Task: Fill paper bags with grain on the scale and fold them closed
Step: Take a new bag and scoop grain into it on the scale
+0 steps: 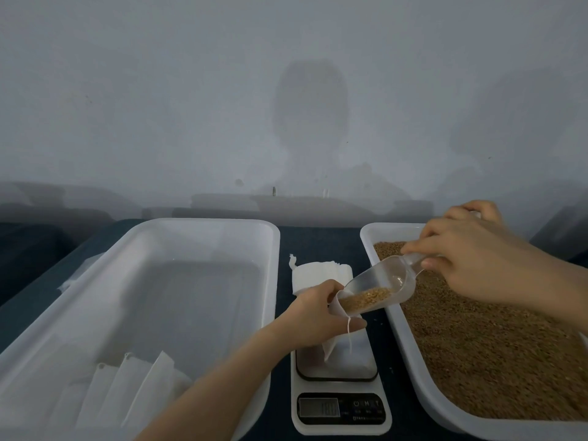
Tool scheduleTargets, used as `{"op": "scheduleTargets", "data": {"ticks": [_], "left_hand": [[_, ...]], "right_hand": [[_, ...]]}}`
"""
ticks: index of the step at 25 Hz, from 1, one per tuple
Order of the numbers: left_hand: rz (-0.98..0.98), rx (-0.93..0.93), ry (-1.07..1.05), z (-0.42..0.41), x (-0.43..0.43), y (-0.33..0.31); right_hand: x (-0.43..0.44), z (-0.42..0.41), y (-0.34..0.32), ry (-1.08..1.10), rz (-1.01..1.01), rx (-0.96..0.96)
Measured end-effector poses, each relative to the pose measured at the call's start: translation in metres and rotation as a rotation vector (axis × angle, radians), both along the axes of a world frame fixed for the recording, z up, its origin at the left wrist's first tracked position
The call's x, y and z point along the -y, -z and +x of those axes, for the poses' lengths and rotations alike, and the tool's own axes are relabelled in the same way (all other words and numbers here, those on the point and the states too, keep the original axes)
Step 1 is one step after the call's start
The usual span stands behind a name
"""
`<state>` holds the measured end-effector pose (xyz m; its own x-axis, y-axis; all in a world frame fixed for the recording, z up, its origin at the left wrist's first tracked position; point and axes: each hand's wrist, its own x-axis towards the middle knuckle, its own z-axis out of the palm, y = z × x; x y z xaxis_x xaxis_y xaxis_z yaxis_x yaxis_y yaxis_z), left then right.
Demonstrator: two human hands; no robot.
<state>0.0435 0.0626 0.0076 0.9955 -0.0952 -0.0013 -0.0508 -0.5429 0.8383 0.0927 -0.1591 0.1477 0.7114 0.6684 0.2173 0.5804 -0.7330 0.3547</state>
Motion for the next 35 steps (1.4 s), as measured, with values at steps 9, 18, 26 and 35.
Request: {"op": "scheduleTargets", "data": {"ticks": [9, 18, 26, 35], "left_hand": [[0.046, -0.003, -0.033, 0.001, 0.002, 0.001], [0.070, 0.004, -0.033, -0.002, 0.003, -0.001], [0.082, -0.008, -0.034, -0.003, 0.003, -0.003], [0.042, -0.050, -0.031, -0.004, 0.002, -0.004]], "right_hand": [[0.002, 0.000, 0.001, 0.021, 0.006, -0.030], [0.004, -0.014, 0.003, -0.030, 0.054, -0.008], [-0.021, -0.035, -0.005, -0.220, -0.028, 0.338], [-0.001, -0.028, 0.004, -0.236, 0.080, 0.258]]}}
